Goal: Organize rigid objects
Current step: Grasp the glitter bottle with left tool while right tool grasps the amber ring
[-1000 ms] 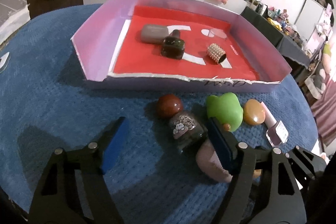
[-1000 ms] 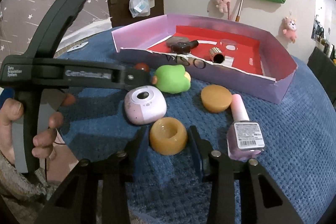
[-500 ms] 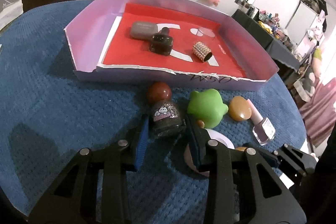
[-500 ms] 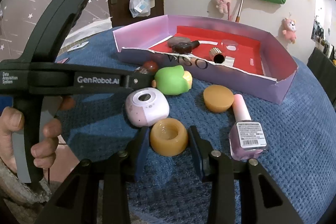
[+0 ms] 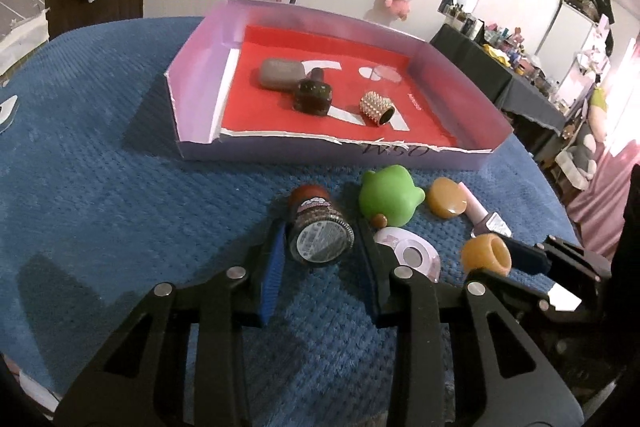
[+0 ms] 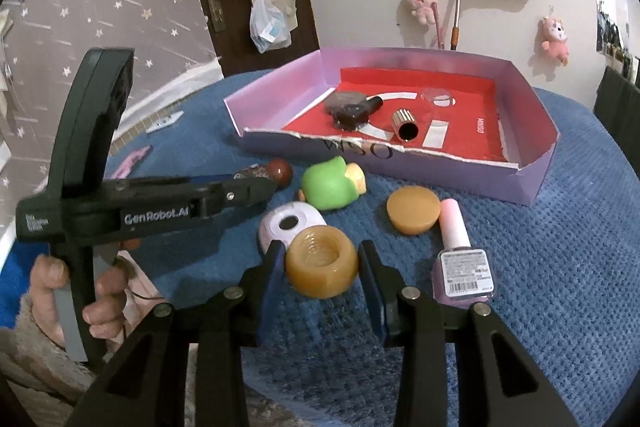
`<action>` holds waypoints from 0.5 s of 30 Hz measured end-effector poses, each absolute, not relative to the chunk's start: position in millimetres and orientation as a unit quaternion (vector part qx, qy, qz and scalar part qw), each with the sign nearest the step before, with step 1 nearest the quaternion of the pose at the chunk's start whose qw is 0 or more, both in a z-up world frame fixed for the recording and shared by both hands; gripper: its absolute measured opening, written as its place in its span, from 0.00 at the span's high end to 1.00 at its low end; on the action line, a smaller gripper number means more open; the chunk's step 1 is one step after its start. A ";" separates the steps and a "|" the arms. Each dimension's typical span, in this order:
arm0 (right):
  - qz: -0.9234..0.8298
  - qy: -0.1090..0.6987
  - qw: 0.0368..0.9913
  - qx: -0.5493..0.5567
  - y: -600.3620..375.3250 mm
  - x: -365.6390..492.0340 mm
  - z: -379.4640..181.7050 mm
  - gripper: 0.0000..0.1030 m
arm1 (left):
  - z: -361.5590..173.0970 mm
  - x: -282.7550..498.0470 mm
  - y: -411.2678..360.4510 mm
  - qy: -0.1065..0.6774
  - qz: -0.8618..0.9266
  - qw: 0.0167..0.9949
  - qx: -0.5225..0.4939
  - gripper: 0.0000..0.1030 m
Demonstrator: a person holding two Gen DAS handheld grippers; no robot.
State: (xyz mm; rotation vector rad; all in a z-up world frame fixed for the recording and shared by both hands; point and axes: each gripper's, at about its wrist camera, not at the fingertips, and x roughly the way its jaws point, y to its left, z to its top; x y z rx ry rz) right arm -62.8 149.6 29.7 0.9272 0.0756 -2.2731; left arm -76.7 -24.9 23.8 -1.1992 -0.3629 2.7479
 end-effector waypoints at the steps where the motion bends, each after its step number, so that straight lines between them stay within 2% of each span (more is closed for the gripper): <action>1: -0.872 0.027 0.337 0.354 149.8 -63.5 32.0 0.61 | 24.4 -76.3 -25.2 -0.120 0.908 0.062 -0.396 0.70; 15: -0.871 0.018 0.351 0.343 147.7 -66.9 51.0 0.61 | 42.2 -68.9 -21.5 -0.114 0.917 0.079 -0.373 0.71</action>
